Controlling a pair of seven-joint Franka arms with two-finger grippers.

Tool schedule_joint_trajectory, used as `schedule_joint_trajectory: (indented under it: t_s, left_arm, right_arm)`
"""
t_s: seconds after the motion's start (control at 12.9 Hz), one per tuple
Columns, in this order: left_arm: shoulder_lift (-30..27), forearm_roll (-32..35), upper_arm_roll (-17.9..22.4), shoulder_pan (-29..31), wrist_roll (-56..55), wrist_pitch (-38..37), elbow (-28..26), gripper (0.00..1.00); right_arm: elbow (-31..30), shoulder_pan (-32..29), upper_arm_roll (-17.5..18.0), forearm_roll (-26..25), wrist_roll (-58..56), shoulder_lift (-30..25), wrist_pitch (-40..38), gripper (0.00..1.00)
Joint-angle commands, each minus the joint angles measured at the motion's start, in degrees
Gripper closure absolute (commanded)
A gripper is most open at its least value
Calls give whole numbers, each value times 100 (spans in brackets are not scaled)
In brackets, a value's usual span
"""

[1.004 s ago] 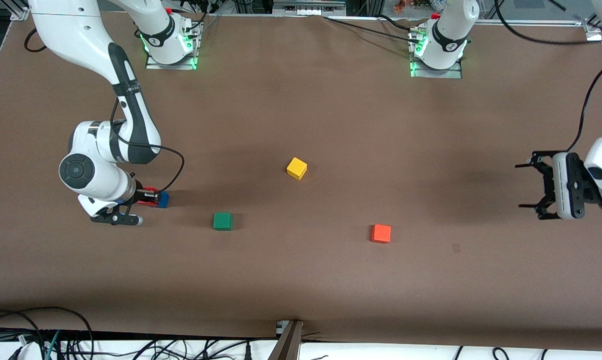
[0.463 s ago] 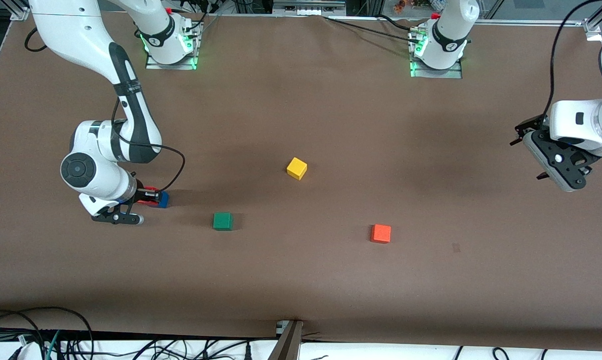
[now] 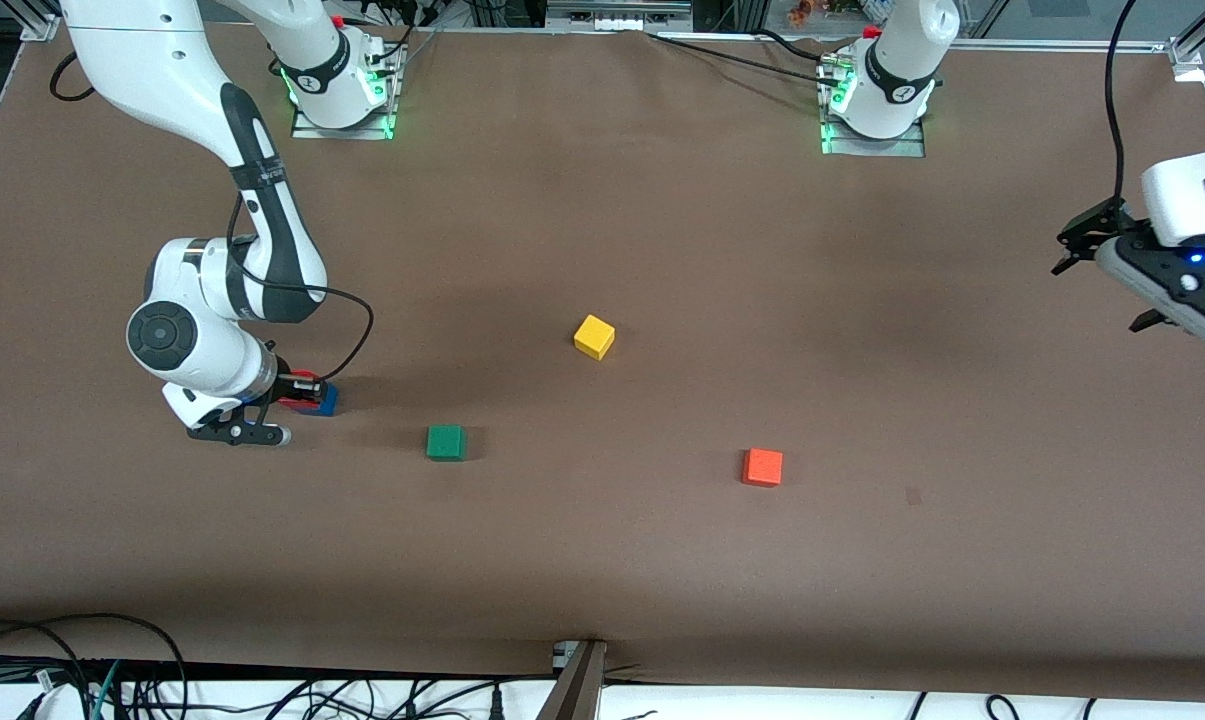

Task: Pass red block to right arm, stack on blue
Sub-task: 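Open the right gripper and lift it off the stacked cubes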

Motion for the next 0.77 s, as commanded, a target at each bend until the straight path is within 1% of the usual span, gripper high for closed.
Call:
schedule_joint_trajectory:
  t_s: [0.0, 0.15, 0.31, 0.46, 0.7]
  left_arm:
    - [-308, 104, -111, 83, -205, -56, -247, 0]
    - [-379, -185, -243, 100, -223, -101, -264, 0]
    - [-414, -204, -262, 118, -782, -119, -300, 0]
    - [-527, -169, -279, 74, -1582, -119, -300, 0]
    - [-590, -64, -340, 21, -2707, -119, -273, 0]
  right_arm:
    - [-82, 20, -11, -86, 44, -245, 50, 0]
    - [155, -14, -11, -95, -17, -272, -55, 0]
    - [575, -15, -55, -95, -44, -272, -422, 0]
    - [1251, -23, -108, -95, -122, -272, -1185, 0]
    - [2297, -41, -195, -95, -631, -272, -2460, 0]
